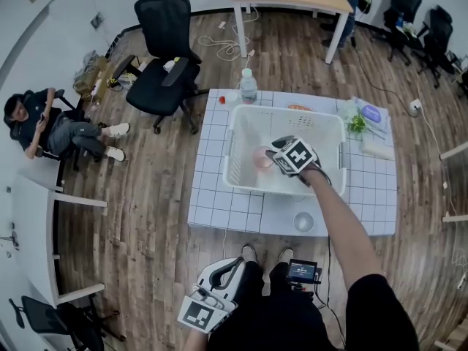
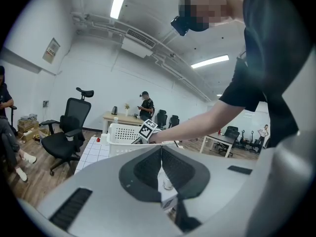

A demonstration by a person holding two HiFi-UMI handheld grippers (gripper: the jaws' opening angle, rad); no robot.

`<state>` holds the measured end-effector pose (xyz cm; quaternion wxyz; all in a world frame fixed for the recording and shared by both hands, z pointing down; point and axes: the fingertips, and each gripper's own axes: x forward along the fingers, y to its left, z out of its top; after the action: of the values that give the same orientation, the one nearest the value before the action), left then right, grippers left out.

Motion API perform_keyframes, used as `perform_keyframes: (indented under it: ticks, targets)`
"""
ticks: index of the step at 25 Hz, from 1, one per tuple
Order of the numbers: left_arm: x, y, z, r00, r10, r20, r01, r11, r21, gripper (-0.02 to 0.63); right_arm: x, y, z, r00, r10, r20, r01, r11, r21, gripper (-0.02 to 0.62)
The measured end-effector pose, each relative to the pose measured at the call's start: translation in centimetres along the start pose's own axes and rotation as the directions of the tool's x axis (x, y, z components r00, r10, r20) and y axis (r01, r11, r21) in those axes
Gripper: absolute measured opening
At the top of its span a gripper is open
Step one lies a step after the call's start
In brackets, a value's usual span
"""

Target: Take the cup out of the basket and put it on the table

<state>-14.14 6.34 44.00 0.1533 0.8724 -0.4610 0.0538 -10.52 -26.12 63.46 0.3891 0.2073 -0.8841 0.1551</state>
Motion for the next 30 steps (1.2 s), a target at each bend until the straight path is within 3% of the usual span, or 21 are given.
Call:
perform_keyframes:
  ticks: [10, 15, 30]
  targets:
    - [-0.2, 0.0, 0.0, 1.0, -0.024, -0.018, 0.024, 1.0, -0.002, 0.009, 1.9, -0.1, -1.4, 0.998, -0.013, -0.054, 0.017, 0.997, 0.075, 0.097]
    - [-0.3, -0.2, 0.0, 0.999, -0.031, -0.013, 0.031, 1.0, 0.003, 0.009, 2.0, -0.4, -2.0, 0.997, -0.018, -0.073, 0.025, 0.995, 0.098, 0.044]
    - [-0.3, -0.6, 0.2, 0.999, -0.048, -0.016, 0.048, 0.999, -0.001, 0.009, 0.4, -0.6, -1.2, 0.997, -0.044, -0.067, 0.05, 0.995, 0.083, 0.038]
